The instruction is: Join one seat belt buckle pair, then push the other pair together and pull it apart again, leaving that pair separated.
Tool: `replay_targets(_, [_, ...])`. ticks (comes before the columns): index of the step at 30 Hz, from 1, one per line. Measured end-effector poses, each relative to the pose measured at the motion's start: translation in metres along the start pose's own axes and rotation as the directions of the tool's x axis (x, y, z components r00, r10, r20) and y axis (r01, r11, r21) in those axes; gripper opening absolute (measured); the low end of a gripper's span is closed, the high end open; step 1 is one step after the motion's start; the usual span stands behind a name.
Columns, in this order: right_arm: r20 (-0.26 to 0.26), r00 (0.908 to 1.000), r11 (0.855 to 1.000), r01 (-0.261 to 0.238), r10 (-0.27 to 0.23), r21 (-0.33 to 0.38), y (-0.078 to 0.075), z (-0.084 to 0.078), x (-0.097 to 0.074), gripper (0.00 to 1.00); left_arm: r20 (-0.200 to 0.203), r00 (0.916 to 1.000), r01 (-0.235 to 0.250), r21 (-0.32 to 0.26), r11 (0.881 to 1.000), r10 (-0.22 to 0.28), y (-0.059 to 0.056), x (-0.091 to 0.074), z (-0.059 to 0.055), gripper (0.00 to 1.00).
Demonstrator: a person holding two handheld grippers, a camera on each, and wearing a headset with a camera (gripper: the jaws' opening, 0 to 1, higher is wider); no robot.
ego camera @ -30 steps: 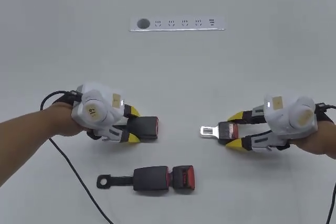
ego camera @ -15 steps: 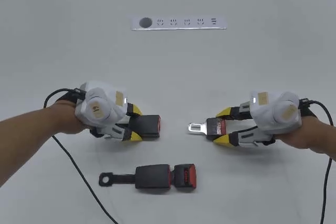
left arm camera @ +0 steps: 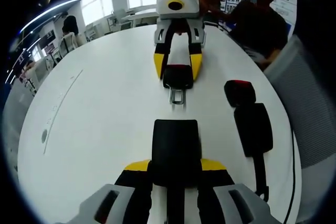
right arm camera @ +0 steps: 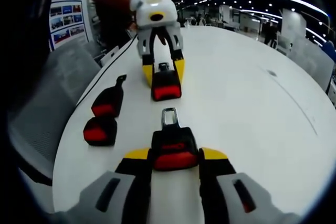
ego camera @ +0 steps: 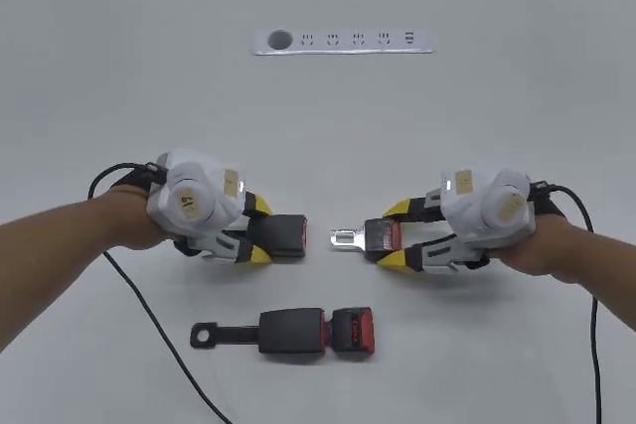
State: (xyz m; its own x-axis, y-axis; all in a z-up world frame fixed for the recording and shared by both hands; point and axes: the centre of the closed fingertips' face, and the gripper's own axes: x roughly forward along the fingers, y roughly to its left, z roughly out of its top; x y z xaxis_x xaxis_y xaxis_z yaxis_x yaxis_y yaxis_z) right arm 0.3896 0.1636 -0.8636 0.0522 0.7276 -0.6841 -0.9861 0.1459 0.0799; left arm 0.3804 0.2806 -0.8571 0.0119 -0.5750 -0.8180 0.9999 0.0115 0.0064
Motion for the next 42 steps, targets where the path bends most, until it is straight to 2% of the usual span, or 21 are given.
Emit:
replay_targets(7, [-0.001, 1.0000, 1.000, -0.005, 0.005, -0.005, -0.003, 0.012, 0.012, 0.35, -0.003, 1.0000, 0.002, 0.002, 1.000, -0.002, 0.001, 0.000, 0.000, 0.34])
replay_targets(19, [0.022, 0.9997, 1.000, -0.010, 0.010, -0.005, 0.004, 0.034, 0.031, 0.35, -0.025, 0.9996, 0.008, 0.012, 1.000, -0.008, 0.003, 0.000, -0.002, 0.34])
replay_targets(22, [0.017, 0.9998, 1.000, -0.011, 0.011, -0.012, 0.005, 0.035, 0.032, 0.35, -0.027, 0.9995, 0.014, 0.019, 1.000, -0.013, 0.003, 0.000, -0.002, 0.34])
replay_targets(23, [0.024, 0.9996, 1.000, -0.014, 0.013, 0.010, 0.004, 0.034, 0.031, 0.35, -0.028, 0.9995, 0.014, 0.018, 1.000, -0.013, 0.003, 0.000, -0.002, 0.34])
replay_targets(26, [0.022, 0.9997, 1.000, -0.006, 0.005, 0.015, 0.006, 0.034, 0.031, 0.35, -0.036, 0.9992, 0.015, 0.020, 1.000, -0.014, 0.004, 0.001, -0.003, 0.34])
replay_targets(34, [-0.001, 1.0000, 1.000, -0.009, 0.009, 0.016, 0.006, 0.038, 0.036, 0.34, -0.049, 0.9987, 0.015, 0.021, 1.000, -0.014, 0.004, 0.001, -0.003, 0.33])
replay_targets(38, [-0.001, 0.9999, 1.000, -0.015, 0.015, 0.022, 0.010, 0.045, 0.043, 0.34, -0.074, 0.9970, 0.025, 0.041, 0.999, -0.021, 0.005, 0.002, -0.003, 0.33])
replay_targets(42, [-0.005, 0.9999, 1.000, -0.011, 0.011, 0.028, 0.011, 0.044, 0.042, 0.34, -0.061, 0.9979, 0.025, 0.036, 0.999, -0.023, 0.005, 0.002, -0.004, 0.33])
